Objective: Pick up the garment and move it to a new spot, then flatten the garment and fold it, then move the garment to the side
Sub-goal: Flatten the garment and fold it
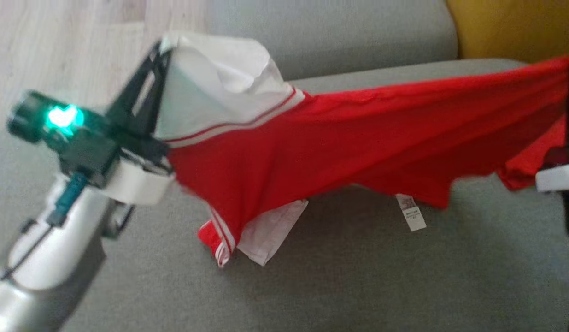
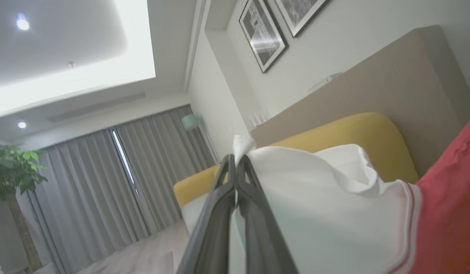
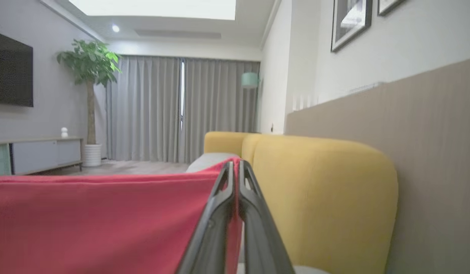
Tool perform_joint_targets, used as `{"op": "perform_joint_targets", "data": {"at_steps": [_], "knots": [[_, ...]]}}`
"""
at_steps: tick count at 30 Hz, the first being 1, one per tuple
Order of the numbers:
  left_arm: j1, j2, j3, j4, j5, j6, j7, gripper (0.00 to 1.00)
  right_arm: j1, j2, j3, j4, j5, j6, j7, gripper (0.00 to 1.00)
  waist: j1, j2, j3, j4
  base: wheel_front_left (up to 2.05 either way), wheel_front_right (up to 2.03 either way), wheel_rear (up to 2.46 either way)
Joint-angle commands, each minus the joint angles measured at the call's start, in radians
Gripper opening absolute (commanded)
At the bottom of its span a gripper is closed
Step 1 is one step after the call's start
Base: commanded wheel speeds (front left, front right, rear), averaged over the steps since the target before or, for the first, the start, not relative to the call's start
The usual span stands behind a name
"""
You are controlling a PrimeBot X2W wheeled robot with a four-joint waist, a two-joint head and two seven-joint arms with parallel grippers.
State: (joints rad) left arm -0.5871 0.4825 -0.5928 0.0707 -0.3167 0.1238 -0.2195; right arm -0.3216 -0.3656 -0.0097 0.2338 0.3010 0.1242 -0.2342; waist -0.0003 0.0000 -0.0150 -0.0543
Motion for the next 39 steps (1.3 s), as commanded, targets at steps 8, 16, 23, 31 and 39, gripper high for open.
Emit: {"op": "perform_joint_targets", "data": {"at_steps": [8,16,23,31,39], "knots": [[-0.277,0.116,0.099,-0.118,0.039,-0.037,0.075,0.00,-0.190,-0.119,0.009,-0.259,0.085,0.007,0.163,0.00,0.0003,0.0000,-0.061,-0.009,0.00,0.00,0.00],[-0.464,0.101,0.073,0.011,0.070,-0.112,0.074,0.00,-0.378,-0.179,0.057,-0.185,0.129,0.007,0.225,0.00,0.0003,0.0000,-0.003,0.009,0.00,0.00,0.00],[-0.681,0.048,0.032,0.265,0.094,-0.194,0.061,0.00,-0.620,-0.205,0.205,0.017,0.147,0.007,0.222,0.00,0.0003,0.0000,0.182,0.023,0.00,0.00,0.00],[-1.012,-0.002,0.044,0.468,0.176,-0.158,-0.002,0.00,-0.960,-0.193,0.327,0.219,0.085,0.007,0.060,0.00,0.0003,0.0000,0.459,0.048,0.00,0.00,0.00],[-1.092,-0.043,0.030,0.496,0.208,-0.153,-0.041,0.00,-1.102,-0.197,0.392,0.366,-0.004,0.007,-0.024,0.00,0.0003,0.0000,0.554,0.084,0.00,0.00,0.00]]}}
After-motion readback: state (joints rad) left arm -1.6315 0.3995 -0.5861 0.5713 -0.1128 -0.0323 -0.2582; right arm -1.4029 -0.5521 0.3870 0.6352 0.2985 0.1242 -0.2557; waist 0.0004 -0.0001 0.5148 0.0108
